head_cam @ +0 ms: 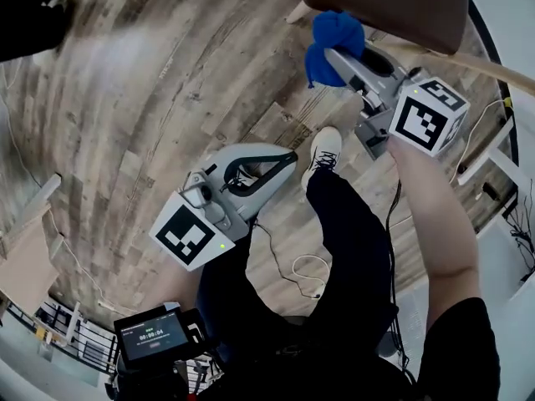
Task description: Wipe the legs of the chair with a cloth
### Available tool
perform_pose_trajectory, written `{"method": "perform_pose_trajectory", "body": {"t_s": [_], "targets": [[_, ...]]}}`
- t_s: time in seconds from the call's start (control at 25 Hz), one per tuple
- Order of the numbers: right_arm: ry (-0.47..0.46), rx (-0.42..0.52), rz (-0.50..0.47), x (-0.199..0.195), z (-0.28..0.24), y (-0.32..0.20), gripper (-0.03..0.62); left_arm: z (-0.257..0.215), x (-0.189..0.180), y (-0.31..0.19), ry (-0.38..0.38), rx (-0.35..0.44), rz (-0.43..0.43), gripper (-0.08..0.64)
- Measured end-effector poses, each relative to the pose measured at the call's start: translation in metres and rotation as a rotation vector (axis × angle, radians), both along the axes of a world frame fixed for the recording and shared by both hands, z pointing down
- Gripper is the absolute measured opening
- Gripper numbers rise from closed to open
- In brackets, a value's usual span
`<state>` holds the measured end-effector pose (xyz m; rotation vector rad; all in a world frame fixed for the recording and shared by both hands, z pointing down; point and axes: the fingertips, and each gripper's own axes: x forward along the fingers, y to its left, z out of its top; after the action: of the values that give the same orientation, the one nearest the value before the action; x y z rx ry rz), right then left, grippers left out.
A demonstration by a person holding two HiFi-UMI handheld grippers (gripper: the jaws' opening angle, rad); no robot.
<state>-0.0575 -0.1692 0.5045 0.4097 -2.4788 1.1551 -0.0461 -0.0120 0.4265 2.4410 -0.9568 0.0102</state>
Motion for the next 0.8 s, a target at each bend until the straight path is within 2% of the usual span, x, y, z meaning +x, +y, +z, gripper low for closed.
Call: {"method": "perform_pose_trajectory", "body": {"t_s": [0.12, 0.2, 0.44, 0.52, 0.6, 0.8], "targets": [[0.029, 0.027, 0.036, -0.004, 0.046, -0.009, 0.092, 0.049, 0.005, 0.018, -0.079, -0.005, 0.097, -0.002], [0.021, 0.048, 0.064, -0.005, 0.068, -0.017, 0.092, 0.072, 0.007, 0.027, -0.087, 0.0, 0.142, -0.002], [0.009, 0.132, 0.043, -0.015, 0.112, -0.037, 0.094, 0.105, 0.005, 0.013, 0.092, 0.004, 0.207, -0.002], [0.018, 0.168, 0.026, -0.018, 0.127, -0.045, 0.094, 0.112, -0.003, 0.0, 0.12, 0.024, 0.215, -0.002], [0.022, 0.193, 0.018, -0.018, 0.142, -0.051, 0.094, 0.121, -0.013, -0.011, 0.105, 0.05, 0.217, -0.002], [0.054, 0.196, -0.021, -0.015, 0.195, -0.055, 0.094, 0.135, -0.052, -0.04, 0.115, 0.086, 0.123, -0.002]]}}
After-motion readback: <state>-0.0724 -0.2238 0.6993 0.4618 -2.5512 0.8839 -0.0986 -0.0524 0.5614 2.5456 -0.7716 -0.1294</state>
